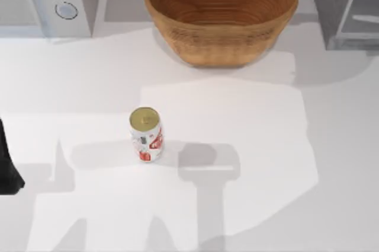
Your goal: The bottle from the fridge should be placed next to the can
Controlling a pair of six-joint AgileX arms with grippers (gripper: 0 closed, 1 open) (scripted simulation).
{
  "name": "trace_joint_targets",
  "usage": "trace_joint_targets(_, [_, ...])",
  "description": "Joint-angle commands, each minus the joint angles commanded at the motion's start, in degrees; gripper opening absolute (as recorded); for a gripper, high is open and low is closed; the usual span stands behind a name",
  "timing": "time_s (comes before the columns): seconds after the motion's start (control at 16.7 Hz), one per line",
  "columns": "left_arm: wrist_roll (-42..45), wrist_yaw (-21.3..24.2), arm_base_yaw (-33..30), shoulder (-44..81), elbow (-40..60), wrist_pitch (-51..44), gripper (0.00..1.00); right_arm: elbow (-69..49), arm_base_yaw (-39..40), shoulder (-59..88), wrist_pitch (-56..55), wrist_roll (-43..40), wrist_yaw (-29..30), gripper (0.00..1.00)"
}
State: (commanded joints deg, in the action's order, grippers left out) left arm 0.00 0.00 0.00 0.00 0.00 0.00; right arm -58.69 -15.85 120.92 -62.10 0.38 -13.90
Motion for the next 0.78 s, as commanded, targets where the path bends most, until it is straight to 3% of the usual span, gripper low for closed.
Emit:
trace_joint_targets(0.42, [0.0, 0.0, 0.0, 0.0, 0.0, 0.0, 1.0, -0.7, 0.3, 0.5, 0.4, 0.0, 0.2, 1.0])
trace_joint_targets(0.78, [0.0, 0.0, 0.0, 0.0, 0.0, 0.0, 1.0, -11.7, 1.3, 6.5, 5.2, 0.0, 1.4, 1.0])
